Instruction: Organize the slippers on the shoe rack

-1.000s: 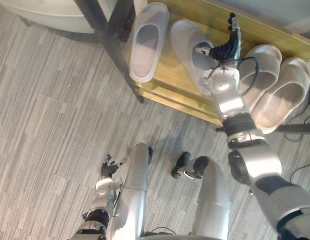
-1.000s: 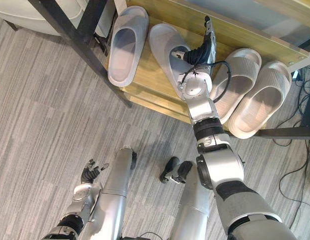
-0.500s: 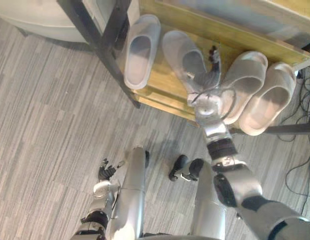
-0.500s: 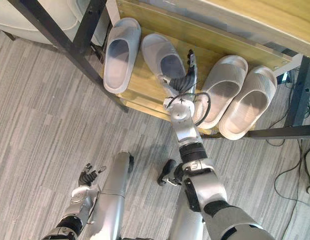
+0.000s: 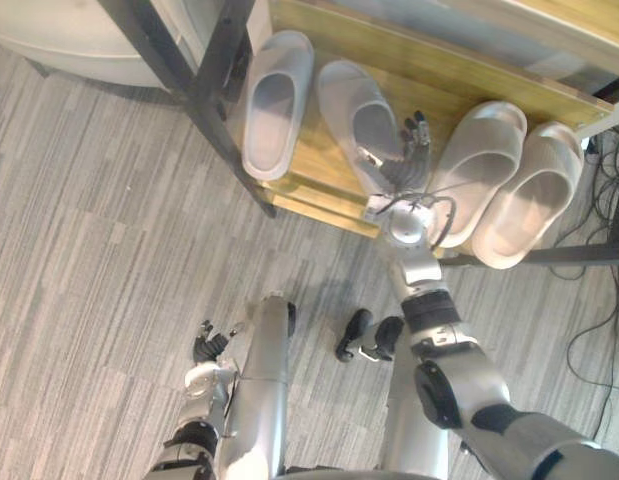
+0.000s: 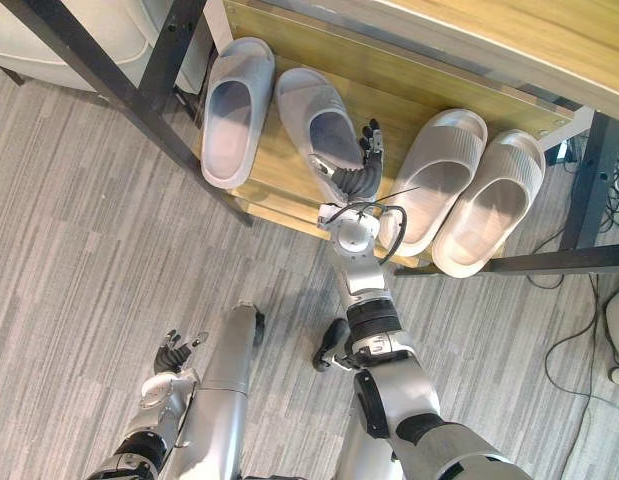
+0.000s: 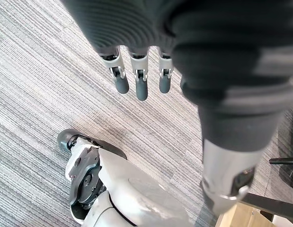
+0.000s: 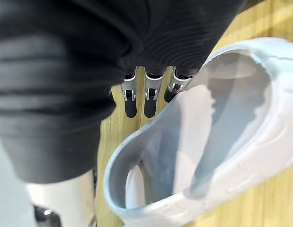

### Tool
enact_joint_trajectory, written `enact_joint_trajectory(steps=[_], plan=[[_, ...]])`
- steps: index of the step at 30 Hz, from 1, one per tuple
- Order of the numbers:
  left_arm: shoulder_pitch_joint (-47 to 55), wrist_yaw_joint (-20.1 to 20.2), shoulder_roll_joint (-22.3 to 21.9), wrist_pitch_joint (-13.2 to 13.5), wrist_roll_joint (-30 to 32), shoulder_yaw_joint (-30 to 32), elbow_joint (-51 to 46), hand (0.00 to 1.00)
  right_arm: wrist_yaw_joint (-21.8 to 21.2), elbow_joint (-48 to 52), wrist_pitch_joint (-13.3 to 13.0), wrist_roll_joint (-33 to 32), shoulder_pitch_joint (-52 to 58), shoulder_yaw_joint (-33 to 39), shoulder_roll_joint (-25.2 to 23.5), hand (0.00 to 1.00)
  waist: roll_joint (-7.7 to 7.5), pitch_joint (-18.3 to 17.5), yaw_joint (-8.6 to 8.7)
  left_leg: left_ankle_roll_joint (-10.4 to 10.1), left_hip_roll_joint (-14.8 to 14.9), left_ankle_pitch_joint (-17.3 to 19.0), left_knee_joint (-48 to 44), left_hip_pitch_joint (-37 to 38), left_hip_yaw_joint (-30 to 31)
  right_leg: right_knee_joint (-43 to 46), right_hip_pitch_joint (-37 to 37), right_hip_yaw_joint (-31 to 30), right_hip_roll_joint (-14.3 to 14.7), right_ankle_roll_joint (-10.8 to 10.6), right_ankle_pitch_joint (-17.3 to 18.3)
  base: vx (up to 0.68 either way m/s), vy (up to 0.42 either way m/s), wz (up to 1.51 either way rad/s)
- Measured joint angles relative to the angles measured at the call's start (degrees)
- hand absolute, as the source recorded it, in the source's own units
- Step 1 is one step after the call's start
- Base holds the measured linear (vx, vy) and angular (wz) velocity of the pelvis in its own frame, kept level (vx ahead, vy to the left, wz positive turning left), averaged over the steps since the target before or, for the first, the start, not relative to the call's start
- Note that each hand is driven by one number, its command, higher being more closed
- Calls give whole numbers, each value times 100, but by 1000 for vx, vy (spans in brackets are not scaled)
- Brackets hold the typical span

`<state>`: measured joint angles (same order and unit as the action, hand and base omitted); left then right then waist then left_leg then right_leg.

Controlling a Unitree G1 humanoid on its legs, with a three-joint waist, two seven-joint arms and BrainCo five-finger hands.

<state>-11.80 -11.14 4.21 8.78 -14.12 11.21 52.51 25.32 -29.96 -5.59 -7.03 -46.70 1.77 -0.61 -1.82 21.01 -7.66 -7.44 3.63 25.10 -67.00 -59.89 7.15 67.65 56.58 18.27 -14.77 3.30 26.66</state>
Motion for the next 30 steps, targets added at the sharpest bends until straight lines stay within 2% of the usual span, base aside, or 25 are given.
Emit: enact_joint_trajectory(steps=[9, 19, 30], plan=[[-112, -39, -61, -60, 163, 139, -6, 0, -159, -13, -78, -578, 10, -276, -438, 0, 0, 0, -2, -7, 8, -3, 31, 15, 63, -75, -82, 86, 21, -1, 0, 4, 5, 1], [-331, -141, -159, -68, 167, 144, -4, 0, -197, -259, -242, -1525, -14, -452, -539, 0, 2, 2, -45, -82, -37, -82, 199, 161, 150, -160, -258, 191, -8, -29, 21, 4, 5, 5], [-381, -155, -277, -64, 178, 341, -2, 0, -168, -498, -428, -1791, -170, -416, -528, 0, 18, 11, -94, -146, -54, -120, 219, 95, 279, -174, -264, 310, -9, 3, 7, 13, 15, 3]])
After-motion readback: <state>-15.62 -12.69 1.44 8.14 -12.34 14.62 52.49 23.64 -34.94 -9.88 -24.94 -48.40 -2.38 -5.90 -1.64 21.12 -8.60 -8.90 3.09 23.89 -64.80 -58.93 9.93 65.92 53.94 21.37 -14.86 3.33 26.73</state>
